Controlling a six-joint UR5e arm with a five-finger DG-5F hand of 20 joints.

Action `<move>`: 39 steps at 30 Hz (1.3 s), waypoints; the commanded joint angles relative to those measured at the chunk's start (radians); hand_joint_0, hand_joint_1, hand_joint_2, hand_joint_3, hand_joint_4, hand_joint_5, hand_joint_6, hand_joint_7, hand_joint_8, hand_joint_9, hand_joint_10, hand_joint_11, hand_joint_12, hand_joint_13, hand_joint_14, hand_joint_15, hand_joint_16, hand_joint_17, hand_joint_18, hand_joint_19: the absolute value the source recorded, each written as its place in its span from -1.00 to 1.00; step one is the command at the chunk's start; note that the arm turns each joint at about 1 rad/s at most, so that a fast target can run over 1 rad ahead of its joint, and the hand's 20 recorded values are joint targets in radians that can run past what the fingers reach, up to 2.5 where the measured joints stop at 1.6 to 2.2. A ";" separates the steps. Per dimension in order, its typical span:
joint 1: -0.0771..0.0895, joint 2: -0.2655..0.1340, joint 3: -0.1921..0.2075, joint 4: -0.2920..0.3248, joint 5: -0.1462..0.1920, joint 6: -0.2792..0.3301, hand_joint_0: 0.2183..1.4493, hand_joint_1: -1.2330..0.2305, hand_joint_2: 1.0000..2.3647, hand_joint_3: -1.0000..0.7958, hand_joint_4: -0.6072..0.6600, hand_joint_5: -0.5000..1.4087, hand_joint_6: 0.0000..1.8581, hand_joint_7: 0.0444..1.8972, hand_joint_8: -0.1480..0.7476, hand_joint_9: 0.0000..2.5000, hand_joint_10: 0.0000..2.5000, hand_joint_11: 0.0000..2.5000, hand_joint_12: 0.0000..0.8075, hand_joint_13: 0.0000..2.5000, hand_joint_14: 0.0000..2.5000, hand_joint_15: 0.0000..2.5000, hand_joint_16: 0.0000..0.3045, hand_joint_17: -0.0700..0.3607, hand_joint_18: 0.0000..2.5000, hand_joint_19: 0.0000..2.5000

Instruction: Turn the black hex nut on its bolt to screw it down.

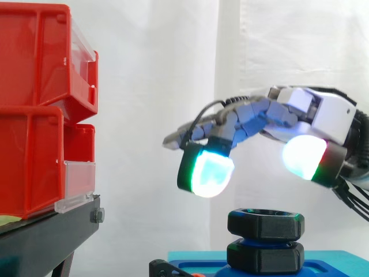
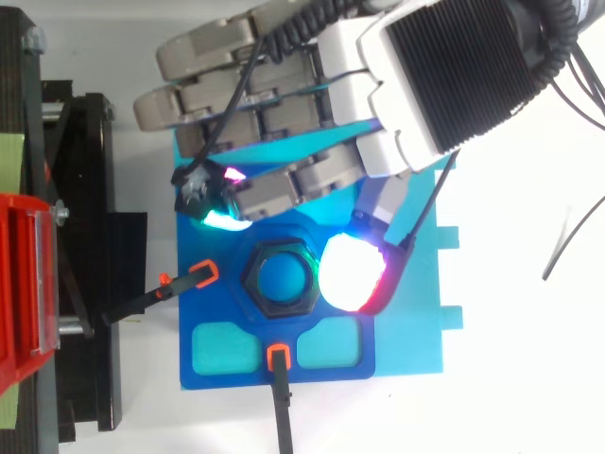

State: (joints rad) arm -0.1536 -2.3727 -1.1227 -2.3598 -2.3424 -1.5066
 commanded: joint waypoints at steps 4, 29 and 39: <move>0.042 0.001 0.026 -0.036 0.009 0.094 -0.56 0.44 -1.00 -0.44 0.37 -0.61 -0.18 -0.04 0.04 -0.32 -1.00 -0.82 -0.07 -0.48 -1.00 -0.89 -0.65 -0.11 -0.54 -0.80; 0.140 0.000 -0.032 -0.081 0.084 0.045 -0.54 0.43 -1.00 -0.44 0.32 -0.60 -0.15 0.03 0.04 -0.28 -0.99 -0.82 -0.08 -0.49 -1.00 -0.89 -0.66 -0.13 -0.55 -0.81; 0.134 0.000 -0.037 -0.047 0.080 0.048 -0.55 0.43 -1.00 -0.44 0.34 -0.60 -0.15 0.04 0.04 -0.28 -0.99 -0.82 -0.07 -0.48 -1.00 -0.89 -0.66 -0.13 -0.55 -0.81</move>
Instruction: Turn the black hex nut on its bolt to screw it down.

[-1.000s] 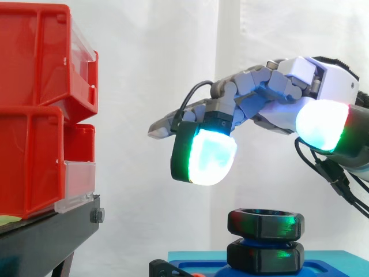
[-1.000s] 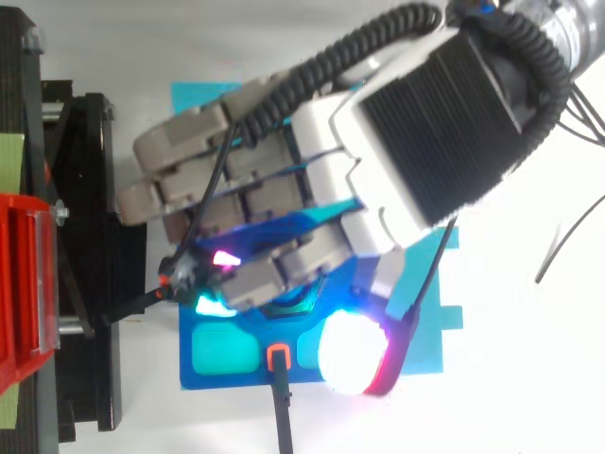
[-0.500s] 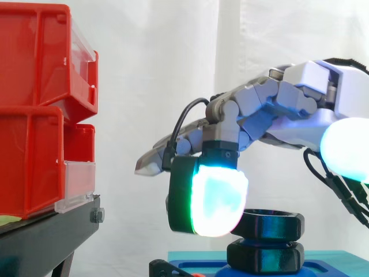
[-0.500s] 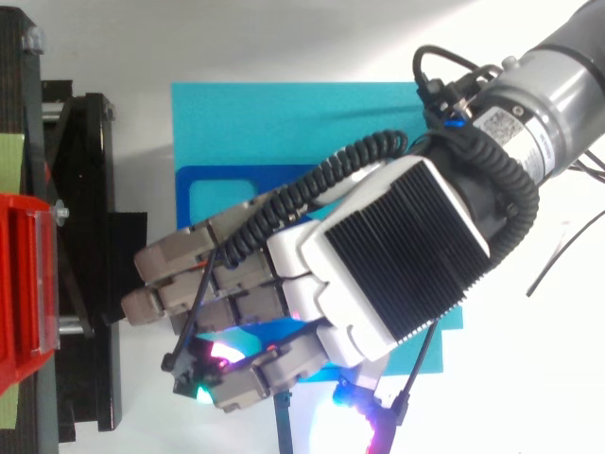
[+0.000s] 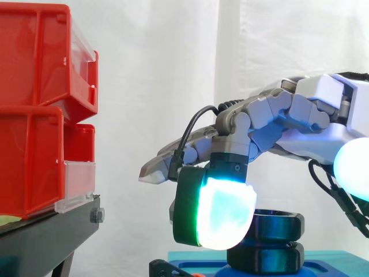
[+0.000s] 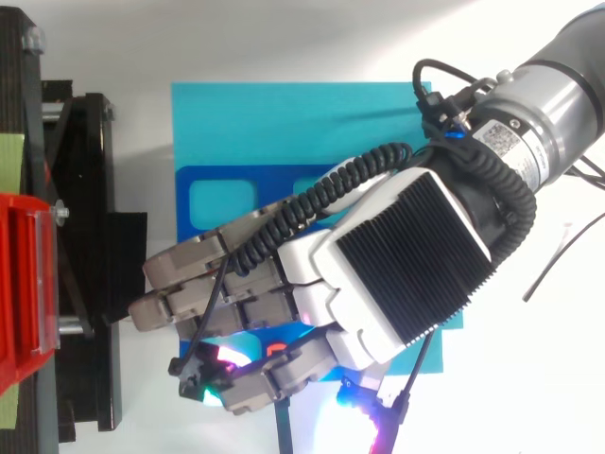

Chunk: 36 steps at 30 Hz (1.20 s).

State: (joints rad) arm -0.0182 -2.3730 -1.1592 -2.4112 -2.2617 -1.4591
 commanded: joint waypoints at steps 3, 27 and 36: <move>-0.002 0.000 -0.001 0.004 -0.001 -0.001 -0.55 0.43 -1.00 -0.44 0.34 -0.60 -0.15 0.05 0.04 -0.28 -0.99 -0.82 -0.08 -0.48 -1.00 -0.89 -0.66 -0.13 -0.55 -0.81; -0.043 -0.002 -0.001 0.055 -0.058 -0.009 -0.54 0.42 -1.00 -0.44 0.34 -0.59 -0.14 0.06 0.05 -0.26 -0.99 -0.82 -0.08 -0.48 -1.00 -0.89 -0.66 -0.13 -0.54 -0.80; -0.058 -0.002 -0.001 0.056 -0.081 -0.009 -0.54 0.42 -1.00 -0.44 0.33 -0.59 -0.14 0.06 0.04 -0.26 -0.99 -0.82 -0.08 -0.48 -1.00 -0.89 -0.66 -0.14 -0.54 -0.81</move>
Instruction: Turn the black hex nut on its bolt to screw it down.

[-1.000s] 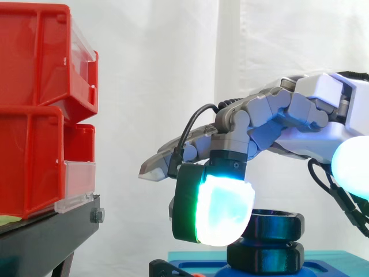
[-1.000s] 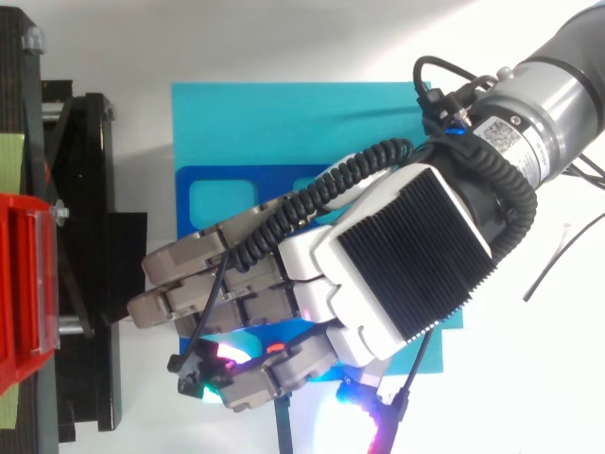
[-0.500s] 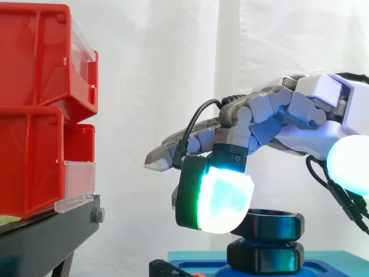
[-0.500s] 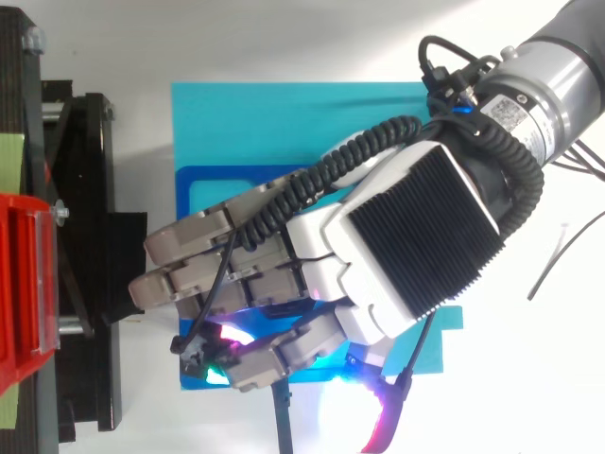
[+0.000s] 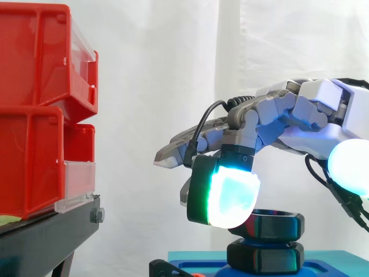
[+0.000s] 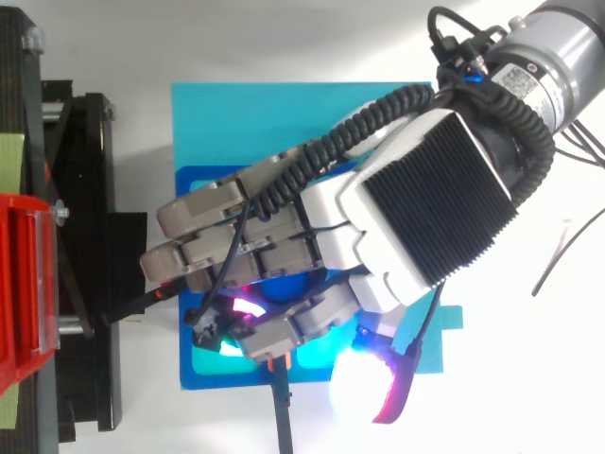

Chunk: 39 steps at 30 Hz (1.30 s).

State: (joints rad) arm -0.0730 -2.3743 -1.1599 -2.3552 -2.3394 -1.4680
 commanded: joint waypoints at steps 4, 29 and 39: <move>-0.013 0.000 0.000 0.000 -0.003 -0.002 -0.54 0.42 -1.00 -0.44 0.33 -0.59 -0.14 0.06 0.05 -0.25 -0.99 -0.82 -0.08 -0.48 -1.00 -0.89 -0.66 -0.14 -0.54 -0.80; -0.048 0.001 0.000 0.020 -0.034 -0.005 -0.54 0.41 -1.00 -0.44 0.34 -0.59 -0.14 0.05 0.05 -0.24 -0.99 -0.82 -0.10 -0.47 -1.00 -0.89 -0.66 -0.14 -0.52 -0.81; -0.077 0.001 0.003 0.031 -0.067 0.006 -0.54 0.41 -1.00 -0.44 0.34 -0.59 -0.15 0.06 0.04 -0.24 -1.00 -0.82 -0.09 -0.47 -1.00 -0.89 -0.67 -0.14 -0.52 -0.80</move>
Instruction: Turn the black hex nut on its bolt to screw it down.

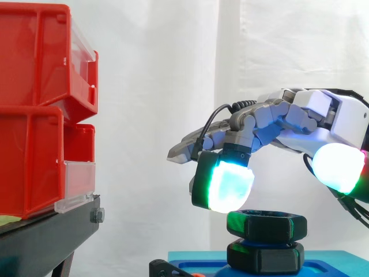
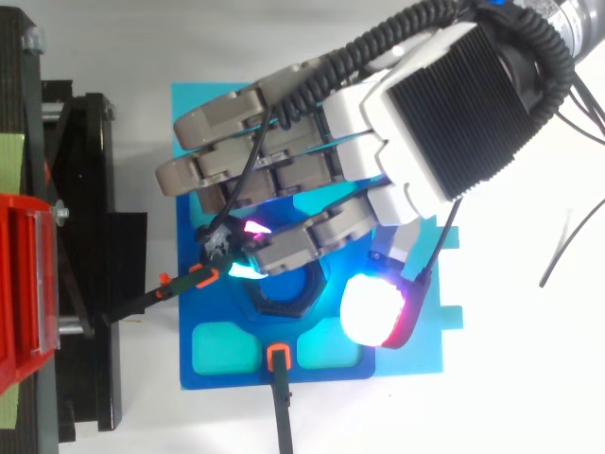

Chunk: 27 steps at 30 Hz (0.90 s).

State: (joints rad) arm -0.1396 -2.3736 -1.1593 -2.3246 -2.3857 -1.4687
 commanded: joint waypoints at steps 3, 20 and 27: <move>-0.018 0.001 0.023 -0.004 -0.046 0.025 -0.54 0.41 -1.00 -0.44 0.35 -0.58 -0.15 0.06 0.05 -0.24 -0.99 -0.82 -0.09 -0.47 -1.00 -0.88 -0.67 -0.14 -0.52 -0.80; 0.032 0.001 0.158 -0.131 -0.029 0.047 -0.54 0.41 -1.00 -0.44 0.31 -0.58 -0.18 0.07 0.05 -0.25 -0.99 -0.83 -0.09 -0.47 -1.00 -0.89 -0.66 -0.14 -0.51 -0.80; 0.081 0.001 0.115 -0.145 0.040 0.024 -0.54 0.41 -1.00 -0.44 0.31 -0.58 -0.18 0.06 0.04 -0.25 -0.99 -0.82 -0.09 -0.47 -0.99 -0.89 -0.66 -0.13 -0.52 -0.79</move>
State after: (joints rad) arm -0.0797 -2.3729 -1.0247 -2.4580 -2.3672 -1.4379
